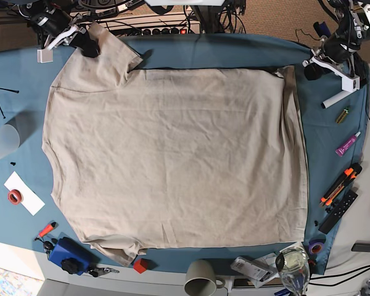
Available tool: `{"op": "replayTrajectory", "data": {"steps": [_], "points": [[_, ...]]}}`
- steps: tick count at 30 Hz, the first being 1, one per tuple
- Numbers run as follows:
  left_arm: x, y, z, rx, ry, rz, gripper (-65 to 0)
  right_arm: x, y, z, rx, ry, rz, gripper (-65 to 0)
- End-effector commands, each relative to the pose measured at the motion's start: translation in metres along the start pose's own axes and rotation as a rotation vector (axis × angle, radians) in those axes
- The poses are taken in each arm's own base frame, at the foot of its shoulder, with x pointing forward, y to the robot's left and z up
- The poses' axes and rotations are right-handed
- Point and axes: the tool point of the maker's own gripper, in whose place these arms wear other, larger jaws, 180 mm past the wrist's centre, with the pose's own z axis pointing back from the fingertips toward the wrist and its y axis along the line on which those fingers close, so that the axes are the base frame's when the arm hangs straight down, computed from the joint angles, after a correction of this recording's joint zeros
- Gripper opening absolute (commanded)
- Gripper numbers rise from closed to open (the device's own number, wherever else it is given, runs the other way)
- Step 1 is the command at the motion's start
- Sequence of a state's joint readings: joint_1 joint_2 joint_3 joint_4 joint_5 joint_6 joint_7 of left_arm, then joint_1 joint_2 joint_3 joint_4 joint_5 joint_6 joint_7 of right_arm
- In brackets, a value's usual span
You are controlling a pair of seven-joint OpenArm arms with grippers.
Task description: Fold the T-shirt properly
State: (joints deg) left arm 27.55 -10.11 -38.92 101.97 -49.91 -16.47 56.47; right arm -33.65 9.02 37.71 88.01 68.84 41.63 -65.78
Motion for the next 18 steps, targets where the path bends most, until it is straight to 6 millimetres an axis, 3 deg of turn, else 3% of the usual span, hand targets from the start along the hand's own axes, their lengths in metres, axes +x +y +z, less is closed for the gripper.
{"op": "replayTrajectory", "data": {"steps": [1, 6, 10, 14, 18], "points": [[0.011, 0.008, 0.006, 0.032, -0.015, -0.043, -65.0, -0.035, -0.020, 0.007, -0.103, 0.170, -0.002, -65.0], [0.019, -0.006, 0.013, 0.006, -0.009, -0.093, -64.8, -0.035, -0.020, 0.007, -0.103, 0.169, -0.002, -65.0], [0.040, -0.029, 0.024, -0.013, -0.072, -0.179, -56.8, -0.035, -0.020, 0.007, -0.103, 0.170, -0.002, -65.0], [0.059, -0.048, 0.039, 0.011, -0.132, -0.296, -56.7, -0.035, -0.020, 0.007, -0.103, 0.170, -0.001, -65.0], [0.077, -0.054, 0.049, 0.059, -0.208, -0.379, -56.7, -0.035, -0.020, 0.007, -0.103, 0.169, -0.001, -65.0]]}}
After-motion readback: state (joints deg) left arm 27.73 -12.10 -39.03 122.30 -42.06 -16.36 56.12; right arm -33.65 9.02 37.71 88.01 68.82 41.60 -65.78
